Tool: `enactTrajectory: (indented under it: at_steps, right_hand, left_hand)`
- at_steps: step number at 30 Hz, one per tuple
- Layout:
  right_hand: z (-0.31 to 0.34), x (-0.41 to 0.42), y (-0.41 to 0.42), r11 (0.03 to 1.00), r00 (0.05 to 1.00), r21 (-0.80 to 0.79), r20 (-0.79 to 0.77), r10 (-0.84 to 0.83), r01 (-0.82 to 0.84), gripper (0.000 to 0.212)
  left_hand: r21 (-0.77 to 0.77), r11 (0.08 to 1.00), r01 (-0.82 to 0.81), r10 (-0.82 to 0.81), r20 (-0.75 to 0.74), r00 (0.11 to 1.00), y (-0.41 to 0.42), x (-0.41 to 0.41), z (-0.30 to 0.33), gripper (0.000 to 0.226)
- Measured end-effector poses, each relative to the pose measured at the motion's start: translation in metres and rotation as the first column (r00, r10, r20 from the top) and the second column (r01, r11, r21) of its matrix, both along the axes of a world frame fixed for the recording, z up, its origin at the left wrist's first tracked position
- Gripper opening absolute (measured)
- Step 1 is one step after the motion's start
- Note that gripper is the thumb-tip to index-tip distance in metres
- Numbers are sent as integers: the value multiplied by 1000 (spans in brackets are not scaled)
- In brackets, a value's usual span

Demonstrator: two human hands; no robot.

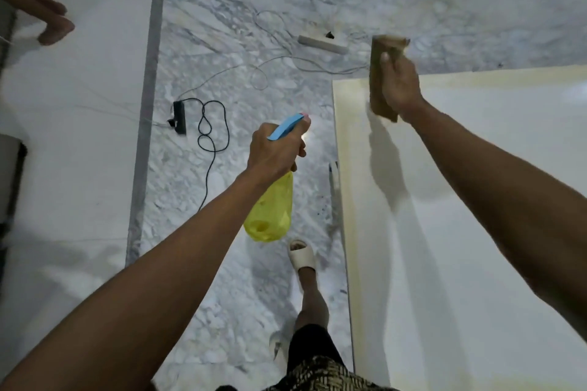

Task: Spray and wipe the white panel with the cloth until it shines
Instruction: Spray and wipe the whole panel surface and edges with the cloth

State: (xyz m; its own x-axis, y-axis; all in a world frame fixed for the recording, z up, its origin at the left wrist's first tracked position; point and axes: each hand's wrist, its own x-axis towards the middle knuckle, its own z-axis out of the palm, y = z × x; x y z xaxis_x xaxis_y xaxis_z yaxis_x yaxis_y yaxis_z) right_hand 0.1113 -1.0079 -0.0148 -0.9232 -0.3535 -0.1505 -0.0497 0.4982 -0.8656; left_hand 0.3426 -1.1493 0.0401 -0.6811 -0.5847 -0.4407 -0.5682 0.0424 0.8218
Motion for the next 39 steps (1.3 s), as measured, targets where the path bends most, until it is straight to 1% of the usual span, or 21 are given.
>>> enactTrajectory:
  at_steps: [1, 2, 3, 4, 5, 7, 8, 9, 11, 12, 15, 19, 21, 23, 26, 28, 33, 36, 39]
  right_hand:
    - [-6, -16, -12, 996, 988, 40, -129, 79, -75, 36]
    - [-13, -29, -24, 986, 962, 89, -222, 160, -143, 40]
    - [-26, -41, -37, 970, 938, 161, -268, 222, -183, 43]
    - [-43, -51, -49, 939, 919, 263, -267, 290, -220, 46]
    - [-60, -54, -60, 878, 904, 393, -206, 374, -274, 48]
    - [-98, -46, -72, 657, 846, 646, -31, 532, -389, 55]
    - [-116, -38, -72, 565, 813, 727, -15, 582, -391, 58]
    - [-130, -30, -70, 526, 795, 770, -40, 606, -362, 60]
    - [-139, -17, -67, 564, 804, 771, -118, 583, -296, 61]
    - [-137, -13, -65, 583, 806, 758, -133, 577, -292, 64]
    - [-131, -3, -55, 574, 773, 756, -146, 617, -315, 67]
    - [-144, 34, -29, 595, 750, 751, -212, 626, -285, 56]
    - [-146, 58, -13, 605, 744, 749, -236, 625, -271, 55]
    - [-142, 81, 4, 598, 744, 748, -217, 632, -289, 58]
    - [-136, 128, 33, 586, 758, 749, -178, 628, -309, 62]
    - [-134, 163, 53, 579, 759, 748, -160, 632, -325, 64]
    - [-136, 249, 102, 562, 765, 764, -145, 628, -317, 59]
    - [-130, 307, 135, 535, 768, 770, -94, 634, -347, 66]
    - [-126, 356, 167, 527, 792, 783, -74, 606, -330, 73]
  left_hand:
    - [4, 1000, 1, -1, 12, 1000, -4, -8, -5, 41]
    - [7, 1000, 3, -3, 23, 1000, -8, -12, -9, 44]
    - [8, 1000, 6, -7, 32, 999, -11, -17, -13, 48]
    - [7, 1000, 12, -12, 40, 999, -14, -20, -18, 50]
    - [5, 1000, 13, -13, 48, 999, -17, -23, -23, 50]
    - [13, 1000, 3, -3, 50, 999, -23, -25, -31, 44]
    - [15, 1000, 3, -4, 51, 999, -25, -25, -34, 40]
    - [15, 1000, 6, -7, 54, 998, -28, -25, -37, 39]
    - [13, 1000, 3, -4, 73, 997, -33, -21, -43, 37]
    - [16, 1000, 0, -1, 82, 997, -35, -17, -46, 36]
    - [29, 1000, -6, 3, 87, 996, -35, -4, -50, 32]
    - [25, 1000, 12, -14, 108, 994, -28, 17, -48, 46]
    - [32, 999, 16, -19, 107, 994, -22, 30, -44, 47]
    - [27, 999, 29, -32, 91, 995, -13, 44, -39, 46]
    - [19, 998, 55, -56, 66, 996, 7, 72, -29, 37]
    - [15, 998, 68, -69, 60, 996, 22, 97, -26, 38]
    - [-7, 995, 102, -102, 53, 993, 57, 165, -21, 50]
    - [-23, 993, 118, -116, 48, 992, 80, 211, -20, 44]
    - [-22, 992, 128, -128, 11, 992, 102, 255, -22, 43]
